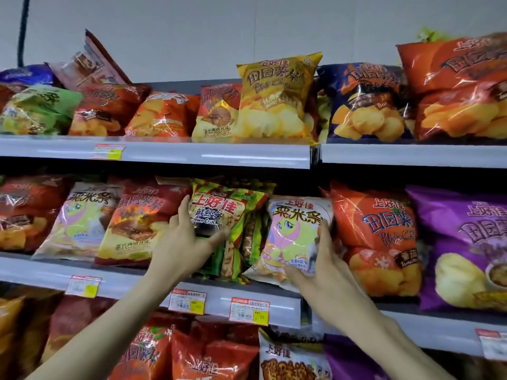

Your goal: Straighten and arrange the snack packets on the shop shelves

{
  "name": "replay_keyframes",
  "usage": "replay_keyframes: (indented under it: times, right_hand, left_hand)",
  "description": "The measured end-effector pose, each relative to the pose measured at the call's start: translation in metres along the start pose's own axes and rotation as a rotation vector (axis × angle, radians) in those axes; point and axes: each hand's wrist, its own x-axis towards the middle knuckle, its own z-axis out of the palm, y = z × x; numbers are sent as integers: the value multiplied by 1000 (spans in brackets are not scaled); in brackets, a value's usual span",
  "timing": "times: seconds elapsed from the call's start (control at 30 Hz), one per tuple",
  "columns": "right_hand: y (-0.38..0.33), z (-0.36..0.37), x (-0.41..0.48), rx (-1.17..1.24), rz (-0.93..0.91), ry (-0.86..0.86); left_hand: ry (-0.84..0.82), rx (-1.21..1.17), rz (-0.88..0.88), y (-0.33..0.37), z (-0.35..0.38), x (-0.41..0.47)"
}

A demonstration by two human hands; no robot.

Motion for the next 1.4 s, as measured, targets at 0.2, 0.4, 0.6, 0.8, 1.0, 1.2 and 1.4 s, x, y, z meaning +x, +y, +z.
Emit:
replay_keyframes:
  times: [0.2, 0.4, 0.6, 0.8, 1.0, 1.2, 1.4]
  right_hand:
    - [6, 16, 13, 142, -3, 18]
    - [8, 18, 21, 158, 15, 85]
    - [10, 14, 24, 276, 1, 144]
    - [12, 4, 25, 392, -1, 69]
    - [11, 5, 26, 385, -2, 73]
    - [-9, 22, 24, 289, -93, 110]
    - [-41, 60, 39, 338, -148, 107]
  left_hand:
    - [56, -269, -3, -10, 13, 13]
    - [169, -473, 58, -15, 15, 12]
    - [219, -688, 117, -27, 9, 5]
    - [182, -906, 128, -41, 2, 5]
    - [178, -1042, 164, -50, -6, -2]
    - [244, -1202, 77, -59, -29, -15]
    - [245, -1174, 150, -65, -55, -29]
